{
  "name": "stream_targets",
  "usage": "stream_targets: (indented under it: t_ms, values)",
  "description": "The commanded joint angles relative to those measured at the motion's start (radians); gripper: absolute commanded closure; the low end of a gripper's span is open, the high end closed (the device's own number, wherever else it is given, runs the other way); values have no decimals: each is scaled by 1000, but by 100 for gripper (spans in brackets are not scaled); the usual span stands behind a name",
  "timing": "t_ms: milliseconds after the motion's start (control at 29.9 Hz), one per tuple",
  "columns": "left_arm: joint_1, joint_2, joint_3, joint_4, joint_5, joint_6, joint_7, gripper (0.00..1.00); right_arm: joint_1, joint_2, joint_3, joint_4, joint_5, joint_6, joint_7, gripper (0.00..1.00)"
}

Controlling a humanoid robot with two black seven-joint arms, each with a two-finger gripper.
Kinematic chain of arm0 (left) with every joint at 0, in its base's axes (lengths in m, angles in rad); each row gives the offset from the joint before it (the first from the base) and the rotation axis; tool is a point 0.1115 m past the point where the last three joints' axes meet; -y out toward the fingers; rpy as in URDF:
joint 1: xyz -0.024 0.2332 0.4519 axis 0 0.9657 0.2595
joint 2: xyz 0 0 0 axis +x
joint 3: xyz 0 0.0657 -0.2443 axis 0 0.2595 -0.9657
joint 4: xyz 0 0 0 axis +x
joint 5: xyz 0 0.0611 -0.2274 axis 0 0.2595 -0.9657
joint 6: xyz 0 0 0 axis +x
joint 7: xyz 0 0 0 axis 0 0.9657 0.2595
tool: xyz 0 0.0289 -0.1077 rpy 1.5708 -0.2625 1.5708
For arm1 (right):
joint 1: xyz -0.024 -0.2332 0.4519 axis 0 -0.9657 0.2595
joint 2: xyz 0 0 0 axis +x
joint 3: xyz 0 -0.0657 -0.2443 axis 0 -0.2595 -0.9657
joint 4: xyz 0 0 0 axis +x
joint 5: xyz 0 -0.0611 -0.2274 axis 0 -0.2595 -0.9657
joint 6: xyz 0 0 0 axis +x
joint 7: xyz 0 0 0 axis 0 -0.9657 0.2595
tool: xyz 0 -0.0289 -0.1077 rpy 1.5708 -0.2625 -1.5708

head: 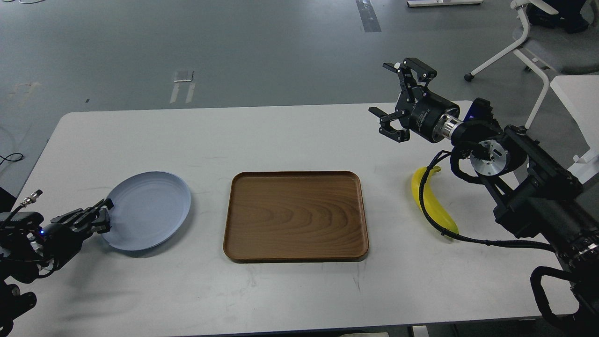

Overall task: Place banana on plate with both arms
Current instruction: 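Lower the left gripper to the blue plate's rim and grasp it, then lift the blue plate with the left gripper and set it on the tray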

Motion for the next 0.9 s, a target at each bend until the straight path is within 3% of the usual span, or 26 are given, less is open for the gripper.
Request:
stream_targets:
  t_ms: [0, 234, 501, 669, 869]
  values:
    - [-7, 7, -2, -11, -7, -5, 0, 100, -5, 0, 1, 0, 0, 0, 1, 0]
    - [-39, 18, -11, -33, -31, -25, 0, 100, -4, -3, 10, 0, 1, -2, 1, 0]
    - [-217, -12, 1, -162, -10, -29, 0, 100, -3, -54, 33, 0, 3, -2, 3, 0]
    - [-333, -143, 41, -165, 44, -78, 0, 100, -5, -98, 44, 2, 4, -3, 3, 0]
    - [-377, -313, 178, -122, 70, -82, 0, 100, -17, -130, 50, 3, 4, -3, 5, 0]
